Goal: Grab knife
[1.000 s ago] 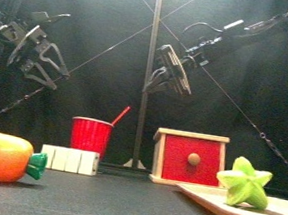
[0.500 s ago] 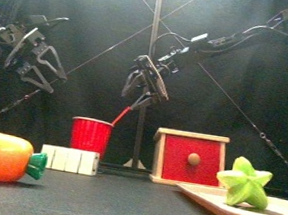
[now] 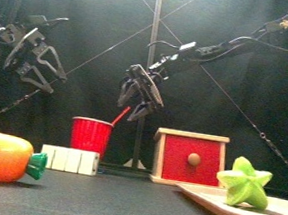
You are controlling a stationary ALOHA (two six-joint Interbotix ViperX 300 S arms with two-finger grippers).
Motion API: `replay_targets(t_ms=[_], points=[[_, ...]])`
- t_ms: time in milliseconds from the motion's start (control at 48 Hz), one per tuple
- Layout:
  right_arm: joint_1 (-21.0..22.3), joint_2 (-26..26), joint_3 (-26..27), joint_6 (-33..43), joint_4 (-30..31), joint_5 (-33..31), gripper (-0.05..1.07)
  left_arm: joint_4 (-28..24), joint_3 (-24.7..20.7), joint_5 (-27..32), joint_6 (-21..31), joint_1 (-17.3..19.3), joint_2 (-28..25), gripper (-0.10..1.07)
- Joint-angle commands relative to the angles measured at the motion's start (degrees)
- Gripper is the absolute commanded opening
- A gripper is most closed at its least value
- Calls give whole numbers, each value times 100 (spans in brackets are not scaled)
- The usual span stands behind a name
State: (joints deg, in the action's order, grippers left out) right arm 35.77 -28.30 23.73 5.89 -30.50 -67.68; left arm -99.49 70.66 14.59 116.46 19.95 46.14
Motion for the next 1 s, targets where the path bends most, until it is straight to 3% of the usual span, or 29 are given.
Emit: replay_targets(t_ms=[0, 500, 979], points=[[9, 79, 246, 44, 79, -44, 88, -18, -62, 18, 0, -9, -9, 103], [-149, -431, 984, 53, 114, -703, 86, -18, -53, 26, 0, -9, -9, 103], [-185, -501, 1046, 62, 114, -809, 58, -18, -26, 18, 0, -9, -9, 103]])
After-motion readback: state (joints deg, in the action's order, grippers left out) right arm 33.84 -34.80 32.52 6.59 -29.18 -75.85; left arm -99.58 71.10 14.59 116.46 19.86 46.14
